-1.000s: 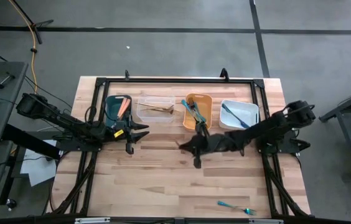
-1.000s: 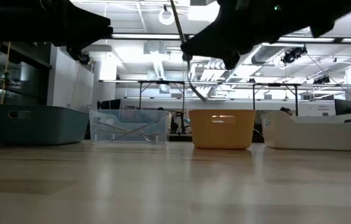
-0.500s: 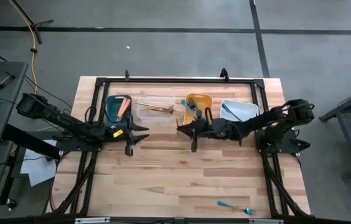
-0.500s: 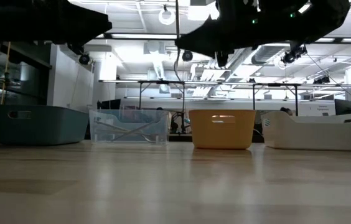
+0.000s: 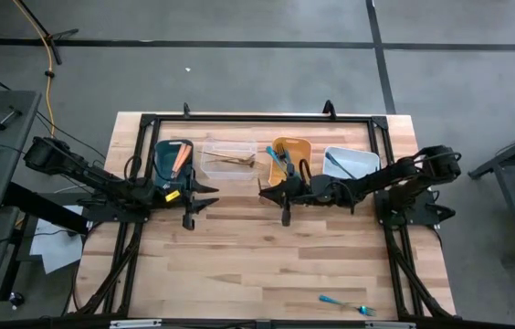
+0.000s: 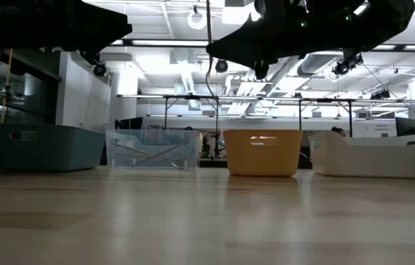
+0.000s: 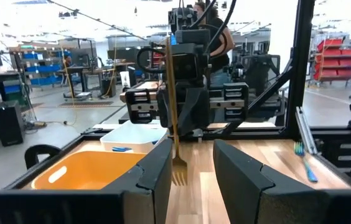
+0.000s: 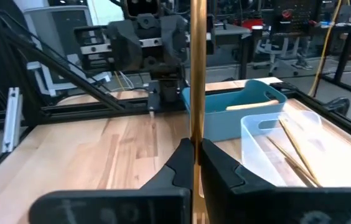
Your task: Sort silverware by color (type)
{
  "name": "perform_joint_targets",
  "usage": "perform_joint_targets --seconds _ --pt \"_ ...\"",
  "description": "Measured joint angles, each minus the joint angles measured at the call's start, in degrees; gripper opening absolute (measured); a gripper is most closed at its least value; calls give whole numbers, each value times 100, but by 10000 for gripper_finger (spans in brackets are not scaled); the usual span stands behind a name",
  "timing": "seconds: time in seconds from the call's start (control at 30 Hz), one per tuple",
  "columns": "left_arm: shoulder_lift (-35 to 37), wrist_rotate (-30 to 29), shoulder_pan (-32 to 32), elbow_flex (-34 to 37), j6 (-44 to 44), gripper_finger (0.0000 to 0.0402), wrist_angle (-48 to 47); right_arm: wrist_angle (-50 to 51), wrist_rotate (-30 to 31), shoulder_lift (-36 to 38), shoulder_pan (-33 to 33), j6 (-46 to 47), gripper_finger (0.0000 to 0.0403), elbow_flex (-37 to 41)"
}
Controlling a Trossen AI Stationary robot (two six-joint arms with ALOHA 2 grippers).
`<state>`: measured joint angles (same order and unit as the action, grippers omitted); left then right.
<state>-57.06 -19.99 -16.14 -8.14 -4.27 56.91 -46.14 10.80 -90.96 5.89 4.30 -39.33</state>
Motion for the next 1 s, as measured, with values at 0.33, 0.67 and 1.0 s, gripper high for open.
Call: perform_joint_targets --seconds 0.33,0.67,1.0 --pt "0 -2 0 0 115 111 -2 -42 -34 0 11 19 5 0" --pt "0 -6 0 0 132 111 -2 -31 -215 -2 11 19 5 0" --pt "0 -11 0 0 211 111 -2 -5 -228 -2 13 19 5 -2"
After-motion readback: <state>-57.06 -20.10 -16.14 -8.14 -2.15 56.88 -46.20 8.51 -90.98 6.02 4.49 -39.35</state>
